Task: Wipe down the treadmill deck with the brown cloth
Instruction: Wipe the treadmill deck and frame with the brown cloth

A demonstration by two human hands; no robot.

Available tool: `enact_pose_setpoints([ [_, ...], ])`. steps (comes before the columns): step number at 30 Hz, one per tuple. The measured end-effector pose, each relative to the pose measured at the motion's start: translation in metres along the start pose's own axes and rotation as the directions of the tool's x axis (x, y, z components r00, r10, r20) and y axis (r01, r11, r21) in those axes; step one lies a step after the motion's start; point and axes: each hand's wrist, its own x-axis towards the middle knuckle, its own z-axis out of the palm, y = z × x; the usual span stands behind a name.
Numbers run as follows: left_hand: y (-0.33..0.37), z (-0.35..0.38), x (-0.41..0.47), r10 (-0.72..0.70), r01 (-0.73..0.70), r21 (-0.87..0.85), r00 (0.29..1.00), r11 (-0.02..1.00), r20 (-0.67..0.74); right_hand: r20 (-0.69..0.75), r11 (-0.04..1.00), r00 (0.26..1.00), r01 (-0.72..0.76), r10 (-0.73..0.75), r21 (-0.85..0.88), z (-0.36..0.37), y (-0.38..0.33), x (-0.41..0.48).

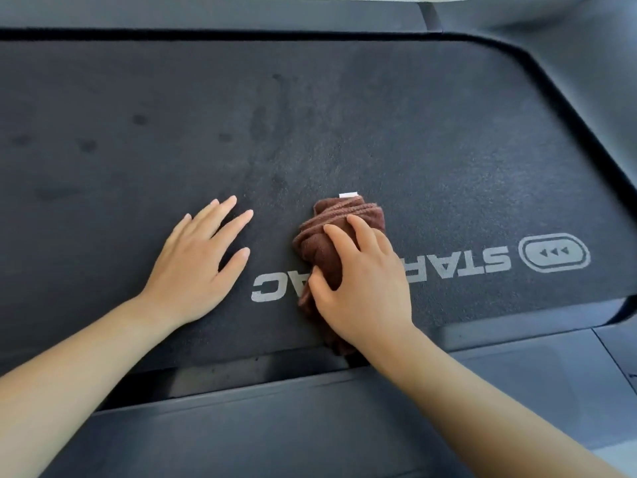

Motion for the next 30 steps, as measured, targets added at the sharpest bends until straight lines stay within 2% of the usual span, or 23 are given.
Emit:
enact_pose_setpoints([
  [7,-0.005,-0.003,0.037,0.038,-0.039,0.025,0.999,0.999,0.038,-0.054,0.999,0.998,-0.044,0.045,0.021,0.011,-0.006,0.053],
  [12,-0.017,-0.004,0.128,0.116,-0.121,0.069,0.99,0.99,0.08,-0.09,0.995,0.991,-0.099,0.099,0.01,0.021,-0.005,0.115],
  [18,-0.041,-0.008,0.245,0.072,-0.076,0.06,0.996,0.995,0.051,-0.168,0.98,0.966,-0.199,0.197,0.005,0.03,-0.001,0.196],
  [23,-0.048,-0.002,0.249,0.082,-0.081,0.031,0.995,0.996,-0.058,-0.157,0.978,0.966,-0.209,0.208,0.01,0.029,0.016,0.264],
  [30,-0.046,-0.002,0.251,0.048,-0.047,0.036,0.998,0.998,-0.042,-0.12,0.978,0.971,-0.206,0.207,0.02,0.025,0.036,0.362],
])
